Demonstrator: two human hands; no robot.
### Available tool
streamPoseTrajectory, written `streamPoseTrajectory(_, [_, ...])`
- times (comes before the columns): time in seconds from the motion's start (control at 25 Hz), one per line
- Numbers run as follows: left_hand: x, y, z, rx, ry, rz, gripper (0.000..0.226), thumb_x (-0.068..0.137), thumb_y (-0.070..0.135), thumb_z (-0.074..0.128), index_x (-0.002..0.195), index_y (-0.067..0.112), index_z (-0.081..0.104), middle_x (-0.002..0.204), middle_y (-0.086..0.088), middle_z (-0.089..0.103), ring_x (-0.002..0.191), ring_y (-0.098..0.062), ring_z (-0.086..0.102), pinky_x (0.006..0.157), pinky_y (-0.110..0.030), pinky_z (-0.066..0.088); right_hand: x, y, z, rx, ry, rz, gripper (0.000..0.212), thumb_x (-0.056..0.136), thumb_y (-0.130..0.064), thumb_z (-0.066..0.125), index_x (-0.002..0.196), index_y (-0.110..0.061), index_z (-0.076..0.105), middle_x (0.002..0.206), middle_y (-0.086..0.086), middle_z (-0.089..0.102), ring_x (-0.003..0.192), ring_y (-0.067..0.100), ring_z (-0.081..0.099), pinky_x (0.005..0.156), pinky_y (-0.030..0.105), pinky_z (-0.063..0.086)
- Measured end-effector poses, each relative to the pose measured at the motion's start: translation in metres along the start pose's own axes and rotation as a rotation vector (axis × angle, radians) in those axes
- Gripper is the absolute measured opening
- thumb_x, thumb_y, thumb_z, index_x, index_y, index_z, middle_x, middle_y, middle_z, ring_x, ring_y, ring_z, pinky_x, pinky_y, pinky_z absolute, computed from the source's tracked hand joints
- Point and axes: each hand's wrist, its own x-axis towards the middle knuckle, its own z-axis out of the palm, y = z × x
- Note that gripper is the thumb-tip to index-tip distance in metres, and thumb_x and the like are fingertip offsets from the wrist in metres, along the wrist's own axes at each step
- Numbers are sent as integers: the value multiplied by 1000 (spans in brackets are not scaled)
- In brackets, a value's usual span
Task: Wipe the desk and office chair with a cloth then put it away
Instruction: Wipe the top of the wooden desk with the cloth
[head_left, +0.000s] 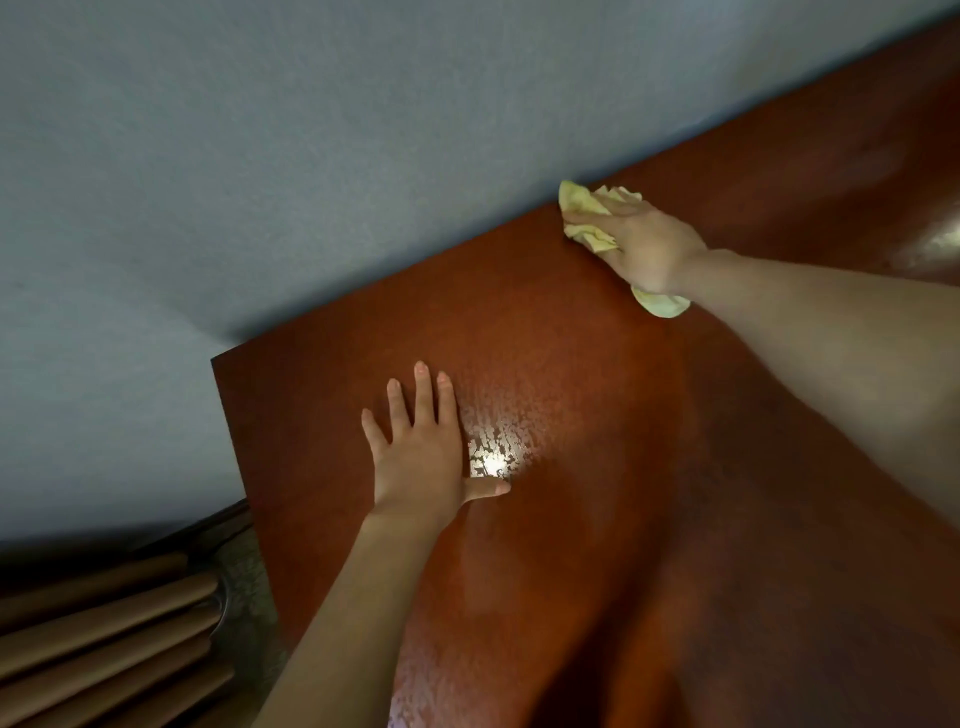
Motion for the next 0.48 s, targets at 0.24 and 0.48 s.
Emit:
streamPoseTrajectory(0.24, [-16, -8, 7, -12, 32, 2, 117, 72, 81, 40, 147, 16, -21, 157, -9, -22, 145, -34, -13, 112, -60, 1, -8, -39, 28, 13, 31, 120, 47, 101, -32, 36, 146, -40, 28, 160, -1, 12, 147, 26, 3, 117, 47, 4])
streamPoseTrajectory(0.48, [-76, -15, 37, -54, -73, -23, 125, 67, 83, 45, 146, 16, -24, 153, -10, -31, 143, -35, -19, 111, -61, -3, -101, -75, 52, -82, -130, -300, 54, 99, -34, 41, 145, -50, 18, 160, -7, 4, 147, 20, -5, 116, 44, -4])
